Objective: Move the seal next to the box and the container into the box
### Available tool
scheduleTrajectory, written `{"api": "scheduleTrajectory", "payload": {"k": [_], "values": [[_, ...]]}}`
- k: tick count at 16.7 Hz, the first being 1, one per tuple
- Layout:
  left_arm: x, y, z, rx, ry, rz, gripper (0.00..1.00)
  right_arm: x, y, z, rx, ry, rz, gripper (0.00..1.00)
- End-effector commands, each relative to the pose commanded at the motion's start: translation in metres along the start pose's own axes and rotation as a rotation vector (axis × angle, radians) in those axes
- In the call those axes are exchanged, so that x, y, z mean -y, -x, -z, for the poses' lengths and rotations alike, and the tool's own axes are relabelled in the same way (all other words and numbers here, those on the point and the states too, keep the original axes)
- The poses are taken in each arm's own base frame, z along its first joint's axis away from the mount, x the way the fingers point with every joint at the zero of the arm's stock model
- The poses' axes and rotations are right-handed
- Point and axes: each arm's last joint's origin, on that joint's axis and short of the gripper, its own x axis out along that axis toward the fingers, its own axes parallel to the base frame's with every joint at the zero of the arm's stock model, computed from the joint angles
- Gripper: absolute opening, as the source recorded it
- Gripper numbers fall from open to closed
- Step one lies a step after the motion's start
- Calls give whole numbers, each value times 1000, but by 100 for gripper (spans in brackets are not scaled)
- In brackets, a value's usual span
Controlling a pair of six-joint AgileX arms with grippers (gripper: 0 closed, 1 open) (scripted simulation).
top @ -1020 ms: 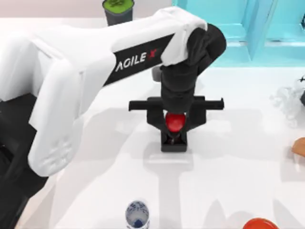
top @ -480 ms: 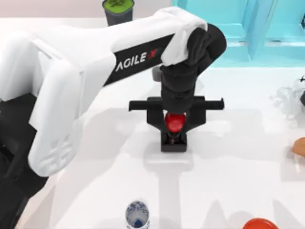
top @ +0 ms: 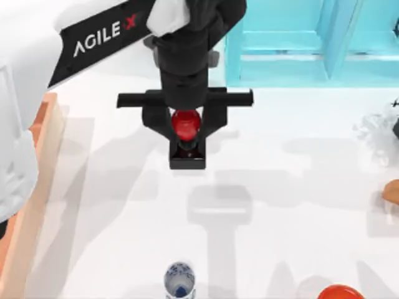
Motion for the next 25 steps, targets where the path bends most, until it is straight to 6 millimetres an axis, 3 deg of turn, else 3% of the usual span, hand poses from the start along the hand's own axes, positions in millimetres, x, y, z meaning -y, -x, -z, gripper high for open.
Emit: {"api": "scheduleTrajectory", "payload": {"k": [3,8,11,13,19,22,25], "values": [[-31,26,4,-11,-1,-9,0,0,0,0,0,0,0,100],[-34,28,5,-13,-4,-12,0,0,0,0,0,0,0,100],[-53,38,10,0,16,-7,0,0,0,0,0,0,0,100],[-67,46,25,2,12,-5,0,0,0,0,0,0,0,100],[-115,52,93,-25,-23,-19,0,0,0,0,0,0,0,100],[-130,53,103,-16,-8,-17,0,0,0,0,0,0,0,100],[-130,53,103,-15,-7,-17,0,0,0,0,0,0,0,100]]}}
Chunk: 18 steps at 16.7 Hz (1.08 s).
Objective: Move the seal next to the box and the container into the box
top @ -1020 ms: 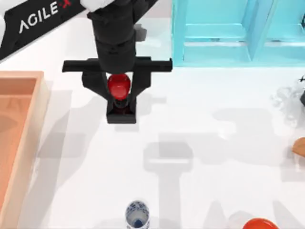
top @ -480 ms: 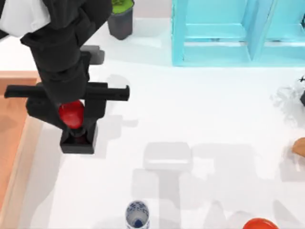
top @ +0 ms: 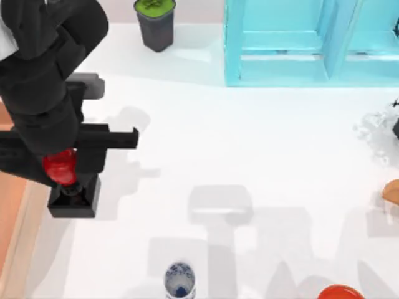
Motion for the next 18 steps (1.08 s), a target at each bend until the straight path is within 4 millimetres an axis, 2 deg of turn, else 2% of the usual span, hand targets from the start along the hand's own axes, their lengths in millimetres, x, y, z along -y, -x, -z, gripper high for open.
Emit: {"api": "scheduleTrajectory", "payload": {"k": [3,13,17,18], "values": [[1,-4,0,-3,-6,-2,0,0,0,0,0,0,0,100],[0,-63,0,1,0,0,0,0,0,0,0,0,0,100],[0,-65,0,0,0,0,0,0,0,0,0,0,0,100],[0,-65,0,0,0,0,8,0,0,0,0,0,0,100]]}}
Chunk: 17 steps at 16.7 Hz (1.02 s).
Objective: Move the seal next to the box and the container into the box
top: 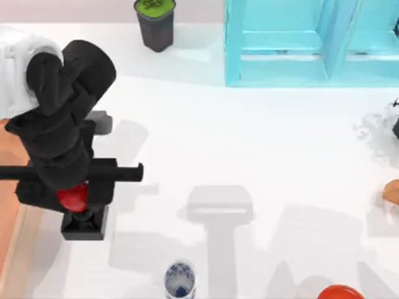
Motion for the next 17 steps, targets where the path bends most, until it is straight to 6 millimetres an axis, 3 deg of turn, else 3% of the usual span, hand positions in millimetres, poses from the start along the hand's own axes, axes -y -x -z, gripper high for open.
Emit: {"api": "scheduleTrajectory", "payload": {"k": [12,17], "values": [[0,0,0,0,0,0,98,0,0,0,0,0,0,100],[0,0,0,0,0,0,100,0,0,0,0,0,0,100]]}}
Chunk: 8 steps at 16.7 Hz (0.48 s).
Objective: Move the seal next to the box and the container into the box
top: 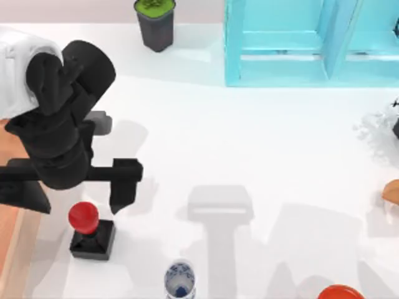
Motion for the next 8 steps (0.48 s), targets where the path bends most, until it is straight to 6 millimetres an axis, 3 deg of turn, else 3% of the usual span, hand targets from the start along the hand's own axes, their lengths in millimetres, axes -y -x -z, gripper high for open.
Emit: {"api": "scheduleTrajectory", "payload": {"k": [5,8], "values": [[0,1,0,1,-1,1,100,0,0,0,0,0,0,100],[2,20,-3,7,3,6,100,0,0,0,0,0,0,100]]}}
